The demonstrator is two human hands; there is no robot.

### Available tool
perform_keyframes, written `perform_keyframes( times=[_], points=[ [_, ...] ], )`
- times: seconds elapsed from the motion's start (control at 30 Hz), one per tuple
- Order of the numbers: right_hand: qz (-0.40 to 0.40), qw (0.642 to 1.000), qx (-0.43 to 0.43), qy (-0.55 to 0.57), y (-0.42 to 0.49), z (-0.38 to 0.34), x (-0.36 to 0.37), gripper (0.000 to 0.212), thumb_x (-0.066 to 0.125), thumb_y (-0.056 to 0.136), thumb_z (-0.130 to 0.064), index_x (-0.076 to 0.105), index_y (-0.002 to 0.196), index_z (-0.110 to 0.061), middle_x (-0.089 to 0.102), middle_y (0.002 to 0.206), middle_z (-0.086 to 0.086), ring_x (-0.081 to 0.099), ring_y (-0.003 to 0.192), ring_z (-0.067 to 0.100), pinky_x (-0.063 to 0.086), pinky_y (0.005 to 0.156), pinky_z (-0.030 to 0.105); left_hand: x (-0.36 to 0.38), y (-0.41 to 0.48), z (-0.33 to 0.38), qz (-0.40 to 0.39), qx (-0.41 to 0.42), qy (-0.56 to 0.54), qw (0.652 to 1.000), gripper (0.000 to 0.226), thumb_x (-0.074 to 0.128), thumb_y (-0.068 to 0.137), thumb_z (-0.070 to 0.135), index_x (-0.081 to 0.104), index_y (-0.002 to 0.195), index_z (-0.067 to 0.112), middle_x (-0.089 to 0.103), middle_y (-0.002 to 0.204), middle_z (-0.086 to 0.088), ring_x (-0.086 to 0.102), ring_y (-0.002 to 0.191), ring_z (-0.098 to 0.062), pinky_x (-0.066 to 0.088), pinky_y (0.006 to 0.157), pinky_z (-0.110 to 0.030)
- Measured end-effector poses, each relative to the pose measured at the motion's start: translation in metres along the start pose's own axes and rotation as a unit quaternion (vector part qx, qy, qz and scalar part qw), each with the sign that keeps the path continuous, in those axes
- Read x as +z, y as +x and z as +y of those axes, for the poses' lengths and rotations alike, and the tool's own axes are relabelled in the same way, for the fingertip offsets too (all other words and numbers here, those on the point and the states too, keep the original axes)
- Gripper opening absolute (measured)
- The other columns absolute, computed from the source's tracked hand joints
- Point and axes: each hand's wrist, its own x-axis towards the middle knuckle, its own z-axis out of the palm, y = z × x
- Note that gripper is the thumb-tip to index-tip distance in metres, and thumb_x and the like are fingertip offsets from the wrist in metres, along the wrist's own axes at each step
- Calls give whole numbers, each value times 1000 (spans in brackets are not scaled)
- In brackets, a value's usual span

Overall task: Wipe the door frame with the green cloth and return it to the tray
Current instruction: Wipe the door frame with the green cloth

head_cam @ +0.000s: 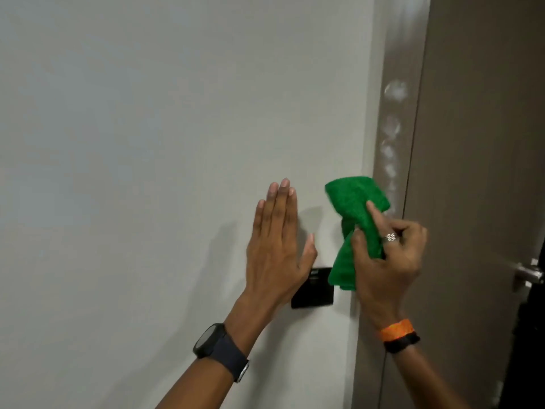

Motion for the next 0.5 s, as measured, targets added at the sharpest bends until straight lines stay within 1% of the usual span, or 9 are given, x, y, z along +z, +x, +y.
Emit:
perform_keyframes(
  times=[0.07,0.13,0.17,0.2,0.23,0.3,0.37,0.43,0.5],
  points=[
    [41,999,-3,-4,48,9,8,40,71,89,-4,73,129,-3,55,95,22,47,91,27,42,91,16,6,34,10,11,21,-4,1000,73,47,103,32,24,161,-6,21,171,-21,16,162,-34,20,132,-50],
    [78,997,-6,1,94,19,20,42,72,88,-1,73,130,-4,56,99,27,52,93,36,51,84,38,14,62,17,20,41,-2,999,73,47,103,32,23,162,-5,21,171,-21,15,162,-33,18,132,-49],
    [87,996,-13,5,115,25,27,43,73,88,-2,71,131,-4,57,105,29,54,98,37,52,86,44,19,74,18,23,49,4,999,73,48,103,32,24,162,-5,22,171,-21,16,161,-34,18,133,-49],
    [75,997,-18,6,134,31,36,45,73,90,-7,68,135,-4,56,116,30,54,108,36,52,93,47,25,85,18,25,56,13,998,73,48,103,32,24,162,-4,22,171,-21,16,161,-34,18,133,-50],
    [38,999,-17,-1,148,37,45,50,71,94,-17,63,141,-4,52,131,31,50,123,34,48,105,49,32,95,17,24,62,22,998,72,47,103,32,24,162,-4,22,171,-21,16,161,-34,18,132,-50],
    [-94,993,-20,-65,160,50,64,68,57,102,-40,41,159,-7,27,165,30,28,154,38,25,129,52,45,113,13,16,71,39,997,71,44,104,33,24,163,-2,22,172,-20,16,161,-34,19,132,-53],
    [-179,973,-42,-136,155,65,80,79,38,106,-51,13,167,-6,3,176,22,3,164,36,4,134,55,60,125,6,-2,81,58,995,70,41,105,34,23,163,-1,21,172,-20,14,162,-34,19,131,-55],
    [-168,970,-70,-159,153,76,92,77,28,109,-50,8,167,-3,2,176,20,1,164,35,3,134,58,74,133,-3,-20,88,83,992,71,40,106,36,19,165,0,15,174,-18,10,163,-32,16,132,-54],
    [-122,977,-77,-158,160,80,101,71,27,110,-46,13,167,-7,10,176,19,7,164,35,8,134,58,87,136,-12,-24,95,118,988,74,40,107,39,13,166,3,8,176,-16,3,163,-30,9,134,-51]
  ],
)
